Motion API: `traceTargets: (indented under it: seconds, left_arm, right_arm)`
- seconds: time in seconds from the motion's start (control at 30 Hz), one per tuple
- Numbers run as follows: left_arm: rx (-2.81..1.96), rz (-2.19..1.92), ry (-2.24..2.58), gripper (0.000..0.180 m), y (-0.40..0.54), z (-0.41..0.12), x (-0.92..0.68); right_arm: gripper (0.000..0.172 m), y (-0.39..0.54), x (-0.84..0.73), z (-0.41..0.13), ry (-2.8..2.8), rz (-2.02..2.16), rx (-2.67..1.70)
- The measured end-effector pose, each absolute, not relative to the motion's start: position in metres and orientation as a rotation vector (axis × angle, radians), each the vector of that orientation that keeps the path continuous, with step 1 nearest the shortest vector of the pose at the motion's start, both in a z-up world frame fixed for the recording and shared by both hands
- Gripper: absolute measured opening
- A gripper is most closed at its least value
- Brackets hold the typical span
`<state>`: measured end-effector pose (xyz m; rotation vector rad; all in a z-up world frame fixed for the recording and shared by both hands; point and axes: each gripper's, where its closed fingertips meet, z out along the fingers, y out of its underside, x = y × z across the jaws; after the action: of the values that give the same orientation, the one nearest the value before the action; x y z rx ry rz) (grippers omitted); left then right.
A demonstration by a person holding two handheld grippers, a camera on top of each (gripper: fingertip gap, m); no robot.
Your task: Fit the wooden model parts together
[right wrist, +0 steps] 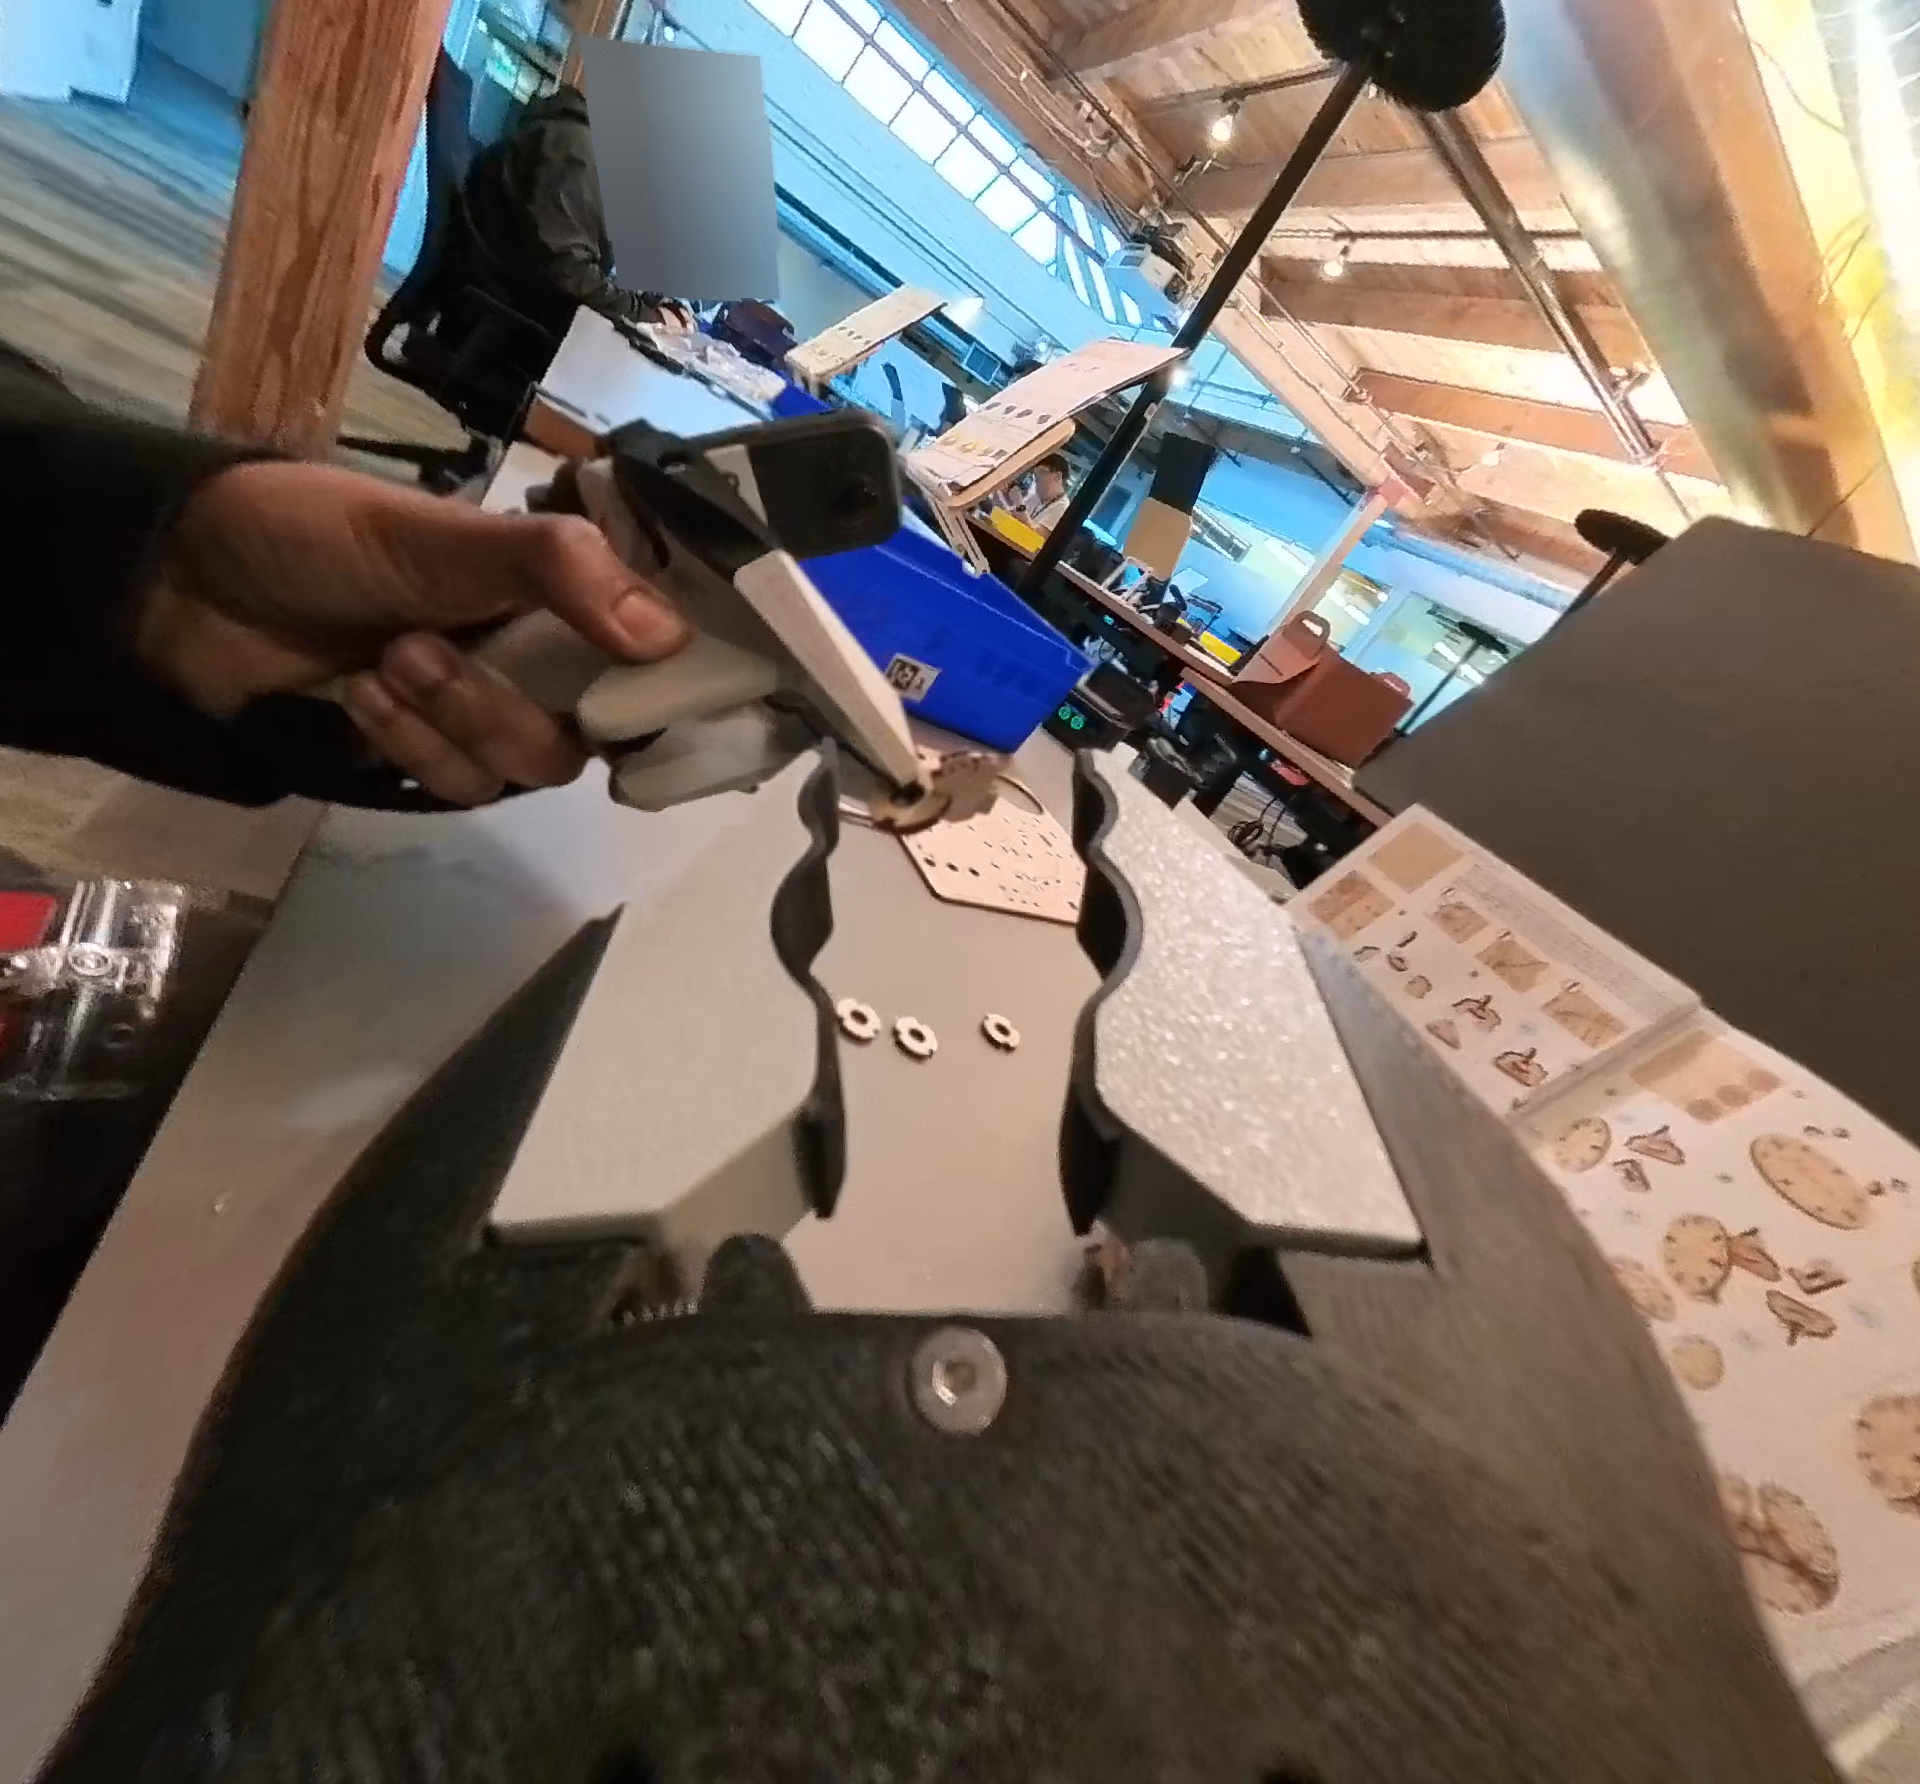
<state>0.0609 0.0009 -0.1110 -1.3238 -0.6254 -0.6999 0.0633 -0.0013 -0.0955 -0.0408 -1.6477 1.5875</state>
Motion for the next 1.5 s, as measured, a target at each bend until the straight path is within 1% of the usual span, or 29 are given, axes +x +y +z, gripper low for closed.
traceTargets:
  seconds: [0.23,0.33,0.4,0.43,0.7,1.27,1.37,1.43,1.5]
  left_arm:
    - [-1.289,-0.766,-0.629,0.002,0.005,-0.110,0.066]
    - [-1.301,-0.772,-0.628,0.002,0.007,-0.111,0.068]
    - [-1.301,-0.783,-0.630,0.002,0.007,-0.112,0.069]
    - [-1.297,-0.791,-0.631,0.002,0.008,-0.112,0.069]
    - [-1.269,-0.824,-0.672,0.003,0.007,-0.115,0.066]
    - [-1.213,-0.854,-0.690,0.003,0.006,-0.113,0.063]
    - [-1.215,-0.735,-0.626,0.002,0.001,-0.108,0.059]
    - [-1.244,-0.541,-0.593,0.002,-0.009,-0.108,0.050]
    - [-1.336,-0.271,-0.556,0.001,-0.019,-0.113,0.040]
  right_arm:
    - [0.042,-0.007,0.065,-0.103,-1.687,1.557,-0.016]
    - [0.034,-0.008,0.067,-0.102,-1.677,1.551,0.004]
    - [0.024,-0.005,0.066,-0.100,-1.663,1.540,0.002]
    - [0.023,-0.005,0.066,-0.100,-1.660,1.535,0.006]
    - [0.021,-0.005,0.065,-0.103,-1.652,1.434,0.059]
    - [0.018,-0.005,0.064,-0.103,-1.621,1.350,0.102]
    - [0.018,-0.004,0.060,-0.100,-1.621,1.455,0.003]
    - [0.025,-0.001,0.060,-0.097,-1.635,1.577,-0.059]
    - [0.027,0.002,0.059,-0.091,-1.652,1.741,-0.162]
